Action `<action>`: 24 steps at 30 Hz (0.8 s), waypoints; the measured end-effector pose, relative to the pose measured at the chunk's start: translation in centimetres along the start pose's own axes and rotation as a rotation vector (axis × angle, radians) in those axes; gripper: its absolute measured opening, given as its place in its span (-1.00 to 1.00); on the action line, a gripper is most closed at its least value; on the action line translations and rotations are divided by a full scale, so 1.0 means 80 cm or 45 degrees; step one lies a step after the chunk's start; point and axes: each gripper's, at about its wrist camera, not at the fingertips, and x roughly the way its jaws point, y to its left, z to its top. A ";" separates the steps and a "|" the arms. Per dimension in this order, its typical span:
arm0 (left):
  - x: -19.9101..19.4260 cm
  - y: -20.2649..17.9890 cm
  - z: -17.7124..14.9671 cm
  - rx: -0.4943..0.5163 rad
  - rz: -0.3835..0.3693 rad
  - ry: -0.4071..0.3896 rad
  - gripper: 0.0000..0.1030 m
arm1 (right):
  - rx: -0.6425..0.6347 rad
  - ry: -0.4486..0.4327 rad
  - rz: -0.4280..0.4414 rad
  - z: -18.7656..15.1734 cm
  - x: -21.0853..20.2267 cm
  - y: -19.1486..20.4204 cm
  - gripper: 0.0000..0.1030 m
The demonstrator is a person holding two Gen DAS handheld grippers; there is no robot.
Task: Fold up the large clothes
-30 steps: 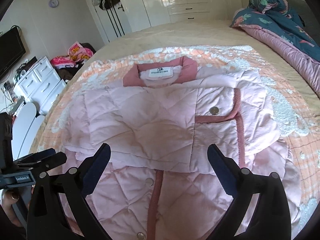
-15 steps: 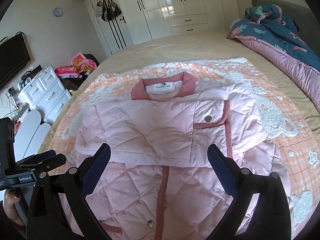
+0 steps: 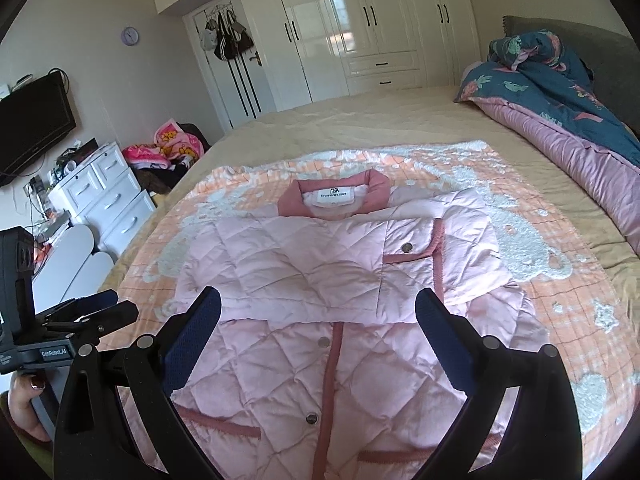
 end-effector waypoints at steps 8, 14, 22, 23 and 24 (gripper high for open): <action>-0.031 -0.022 -0.019 0.067 0.019 -0.051 0.82 | -0.018 -0.040 -0.003 -0.008 -0.040 -0.001 0.89; -0.048 -0.027 -0.047 0.064 0.032 -0.075 0.82 | -0.024 -0.068 -0.005 -0.019 -0.069 -0.009 0.89; -0.066 -0.039 -0.089 0.038 0.022 -0.092 0.82 | -0.028 -0.078 -0.021 -0.039 -0.095 -0.029 0.89; -0.067 -0.041 -0.094 0.032 0.014 -0.088 0.82 | -0.028 -0.075 -0.021 -0.042 -0.096 -0.032 0.89; -0.067 -0.043 -0.099 0.025 0.004 -0.084 0.82 | -0.029 -0.072 -0.021 -0.043 -0.098 -0.034 0.89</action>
